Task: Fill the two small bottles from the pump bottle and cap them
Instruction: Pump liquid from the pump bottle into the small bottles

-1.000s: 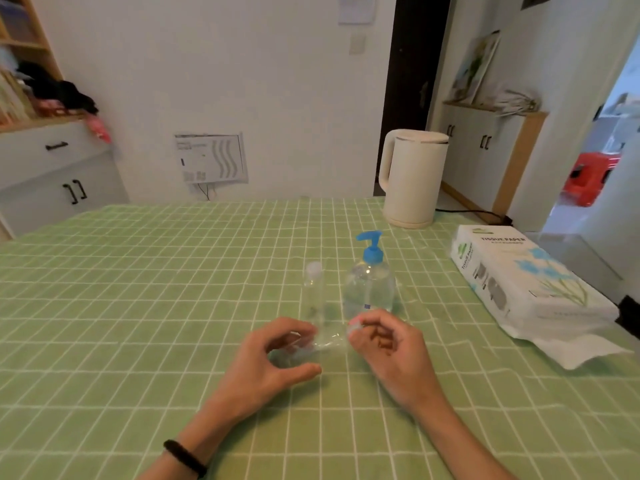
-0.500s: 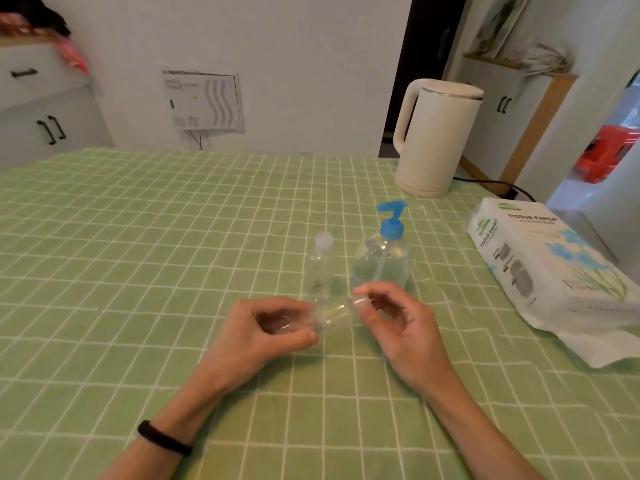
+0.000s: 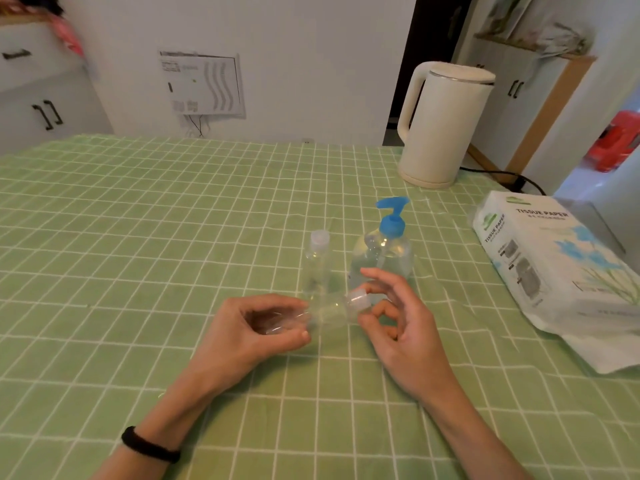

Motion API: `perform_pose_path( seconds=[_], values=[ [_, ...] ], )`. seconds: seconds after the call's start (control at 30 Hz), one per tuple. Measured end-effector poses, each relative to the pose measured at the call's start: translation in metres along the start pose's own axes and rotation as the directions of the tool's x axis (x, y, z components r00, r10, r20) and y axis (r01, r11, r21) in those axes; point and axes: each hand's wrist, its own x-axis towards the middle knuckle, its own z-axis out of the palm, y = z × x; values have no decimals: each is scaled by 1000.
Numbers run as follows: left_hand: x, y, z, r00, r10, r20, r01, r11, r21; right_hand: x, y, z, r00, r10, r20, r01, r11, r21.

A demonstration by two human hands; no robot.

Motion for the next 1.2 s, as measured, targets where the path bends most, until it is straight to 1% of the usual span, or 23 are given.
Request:
perform_pose_path(
  seconds=[0.1, 0.17, 0.27, 0.3, 0.33, 0.4, 0.47, 0.53, 0.6, 0.7, 0.77, 0.87, 0.97, 1.07, 1.2],
  values=[
    [1, -1, -1, 1000, 3, 17, -3, 1000, -6, -2, -1, -5, 1000, -28, 5, 28, 999, 29],
    [0, -2, -1, 1000, 6, 29, -6, 1000, -4, -4, -3, -6, 1000, -12, 16, 11, 999, 44],
    [0, -3, 0, 999, 9, 35, -8, 1000, -17, -4, -4, 0, 1000, -2, 0, 2, 998, -65],
    [0, -3, 0, 999, 13, 38, -12, 1000, -16, -5, -5, 1, 1000, -12, -12, 11, 997, -73],
    [0, -3, 1, 999, 18, 38, -18, 1000, -12, -7, -6, 1, 999, -21, -31, 20, 999, -50],
    [0, -3, 0, 999, 35, 28, -34, 999, -34, -9, -10, -5, 997, 3, -78, 2, 998, 65],
    [0, -4, -2, 999, 49, 3, -48, 990, -135, -9, -15, -14, 987, 39, -156, -19, 992, 128],
    [0, -7, -6, 998, 56, -17, -58, 969, -239, -8, -16, -25, 961, 55, -271, -31, 995, 92],
    [0, -13, -9, 997, 72, -21, -75, 957, -280, -6, -11, -37, 934, 95, -344, -80, 995, 58],
    [-1, -21, -14, 996, 82, -37, -89, 955, -282, -6, 3, -54, 924, 168, -344, -215, 971, -102],
    [0, -25, -18, 993, 88, -80, -106, 962, -252, -6, 11, -61, 919, 171, -356, -256, 944, -207],
    [2, -28, -25, 980, 98, -171, -131, 973, -189, -5, 17, -64, 917, 110, -384, -245, 914, -322],
    [2, -27, -33, 962, 118, -246, -145, 985, -95, -4, 17, -63, 921, 54, -386, -241, 857, -455],
    [3, -24, -37, 946, 113, -305, -131, 991, -38, -3, 17, -65, 917, 58, -394, -264, 830, -491],
    [6, -27, -37, 926, 64, -372, -56, 998, 34, -2, 18, -65, 910, 69, -408, -281, 828, -486]
  ],
)
